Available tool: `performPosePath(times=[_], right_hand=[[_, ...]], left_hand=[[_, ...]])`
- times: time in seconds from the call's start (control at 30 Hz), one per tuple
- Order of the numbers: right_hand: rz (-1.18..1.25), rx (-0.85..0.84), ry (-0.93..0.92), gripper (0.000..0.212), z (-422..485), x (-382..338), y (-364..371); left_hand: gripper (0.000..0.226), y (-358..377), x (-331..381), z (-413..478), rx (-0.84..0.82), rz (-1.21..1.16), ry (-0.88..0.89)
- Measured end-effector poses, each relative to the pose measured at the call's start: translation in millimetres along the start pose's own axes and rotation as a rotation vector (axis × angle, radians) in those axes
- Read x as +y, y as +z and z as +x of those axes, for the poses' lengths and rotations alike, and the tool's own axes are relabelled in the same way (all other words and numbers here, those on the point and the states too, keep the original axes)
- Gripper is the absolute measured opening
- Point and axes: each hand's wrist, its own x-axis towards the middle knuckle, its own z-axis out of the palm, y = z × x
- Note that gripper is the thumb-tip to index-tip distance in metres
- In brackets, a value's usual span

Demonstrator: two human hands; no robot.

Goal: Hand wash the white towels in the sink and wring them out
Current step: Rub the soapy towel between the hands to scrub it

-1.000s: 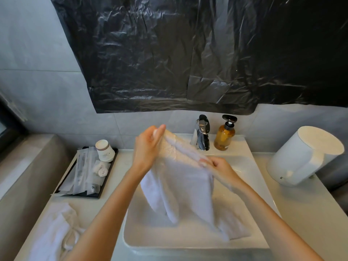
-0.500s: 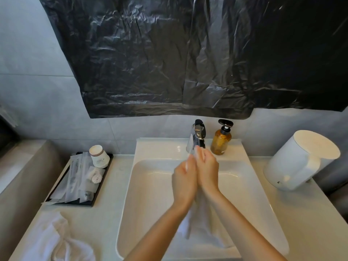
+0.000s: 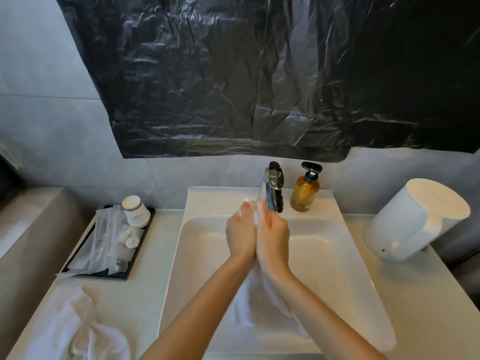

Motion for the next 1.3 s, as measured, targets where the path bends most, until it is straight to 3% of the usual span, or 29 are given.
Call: performPosePath(times=[0.07, 0.23, 0.37, 0.43, 0.6, 0.73, 0.77, 0.83, 0.9, 1.1, 1.23, 1.3], right_hand=[[-0.007, -0.059, -0.040, 0.046, -6.9, -4.7, -1.6], [0.051, 0.142, 0.092, 0.056, 33.2, -17.0, -10.9], [-0.087, -0.044, 0.019, 0.050, -2.9, -0.6, 3.3], [-0.127, -0.128, -0.015, 0.045, -0.8, -2.3, 2.3], [-0.013, 0.134, 0.092, 0.045, 27.1, -12.7, -1.2], [-0.078, -0.156, -0.120, 0.034, -14.1, 1.1, 3.4], [-0.064, -0.163, -0.115, 0.035, -10.2, -0.8, 2.6], [-0.035, 0.024, -0.042, 0.043, 12.7, -8.3, 1.7], [-0.049, 0.190, -0.038, 0.047, 24.9, -14.6, -0.7], [-0.167, -0.056, -0.179, 0.042, -9.2, -10.3, 4.7], [0.000, 0.205, -0.017, 0.051, 27.9, -28.0, -1.6], [-0.005, 0.178, -0.017, 0.048, 15.3, -22.9, 3.9]], left_hand=[[0.025, -3.4, 0.5, 6.9, 0.039, -0.041, -0.025], [0.040, 8.3, 5.4, -26.9, -0.045, -0.147, -0.090], [0.037, -9.2, 12.9, -4.8, 0.065, -0.273, -0.113], [0.033, -12.3, 15.2, -8.7, 0.017, -0.382, -0.191], [0.039, -3.1, 10.4, -31.1, -0.042, -0.281, -0.212], [0.025, -19.5, 15.8, -3.0, 0.044, -0.335, -0.198], [0.022, -18.5, 14.2, -3.0, 0.031, -0.306, -0.175], [0.030, -11.6, 12.6, -15.3, -0.013, -0.204, -0.118], [0.042, -8.6, 13.7, -25.9, -0.076, -0.246, -0.174], [0.045, -20.1, 18.4, -6.8, -0.055, -0.378, -0.190], [0.037, -9.2, 16.7, -28.8, -0.089, -0.323, -0.194], [0.036, -14.8, 18.3, -21.3, -0.065, -0.277, -0.131]])
